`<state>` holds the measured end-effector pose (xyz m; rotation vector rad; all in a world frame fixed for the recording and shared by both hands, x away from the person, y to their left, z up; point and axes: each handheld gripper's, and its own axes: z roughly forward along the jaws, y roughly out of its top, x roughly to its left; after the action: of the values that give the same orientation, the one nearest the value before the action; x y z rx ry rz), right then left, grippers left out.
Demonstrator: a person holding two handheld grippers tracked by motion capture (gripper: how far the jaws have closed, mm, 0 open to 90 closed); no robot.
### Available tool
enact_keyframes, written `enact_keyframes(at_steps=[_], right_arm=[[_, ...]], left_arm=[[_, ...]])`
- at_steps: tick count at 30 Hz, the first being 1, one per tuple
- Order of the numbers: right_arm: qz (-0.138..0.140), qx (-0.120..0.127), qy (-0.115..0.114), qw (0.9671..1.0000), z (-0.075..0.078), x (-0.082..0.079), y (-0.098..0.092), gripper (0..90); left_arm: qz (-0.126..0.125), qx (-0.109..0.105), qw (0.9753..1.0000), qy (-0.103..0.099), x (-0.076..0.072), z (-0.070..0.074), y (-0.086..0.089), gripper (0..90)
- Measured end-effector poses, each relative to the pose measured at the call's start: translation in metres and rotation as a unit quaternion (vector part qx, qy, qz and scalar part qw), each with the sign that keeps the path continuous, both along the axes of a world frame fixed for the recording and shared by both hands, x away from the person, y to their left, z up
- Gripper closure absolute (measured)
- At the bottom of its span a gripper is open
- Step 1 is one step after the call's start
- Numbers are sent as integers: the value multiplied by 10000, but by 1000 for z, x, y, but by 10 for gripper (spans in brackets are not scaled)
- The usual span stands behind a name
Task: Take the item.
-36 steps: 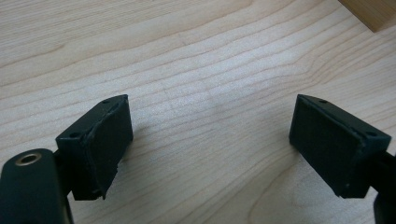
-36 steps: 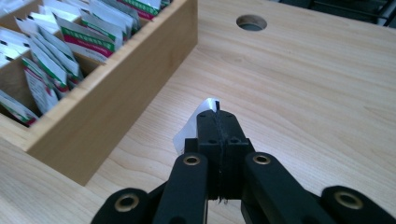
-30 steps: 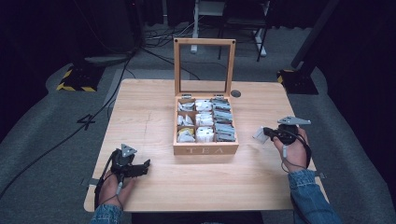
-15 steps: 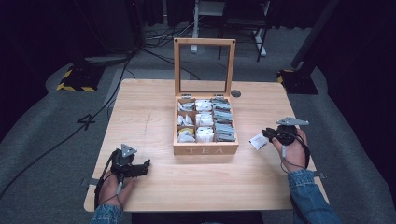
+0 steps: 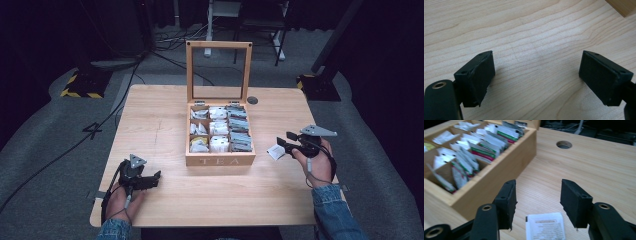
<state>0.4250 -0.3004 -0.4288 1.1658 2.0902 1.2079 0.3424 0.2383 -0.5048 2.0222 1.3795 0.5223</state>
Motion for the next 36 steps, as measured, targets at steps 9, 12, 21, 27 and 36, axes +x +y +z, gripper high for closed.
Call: enact_keyframes(at_steps=[9, 12, 21, 27, 36], right_arm=[[363, 97, -103, 9992, 14, -17, 9, 446], [423, 127, -128, 9989, 17, -22, 10, 446], [862, 32, -43, 9963, 18, -44, 21, 441], [1095, -29, 103, 9939, 10, -54, 31, 440], [1278, -110, 342, 9912, -3, -60, 45, 440]], left_arm=[[-4, -3, 10000, 5, -1, 0, 0, 137], [-2, -5, 10000, 5, -1, 0, 0, 137], [-3, 4, 10000, -4, 0, 0, 0, 136], [-6, -3, 10000, 7, 0, 0, 0, 136], [-2, -2, 10000, 1, 0, 0, 0, 137]])
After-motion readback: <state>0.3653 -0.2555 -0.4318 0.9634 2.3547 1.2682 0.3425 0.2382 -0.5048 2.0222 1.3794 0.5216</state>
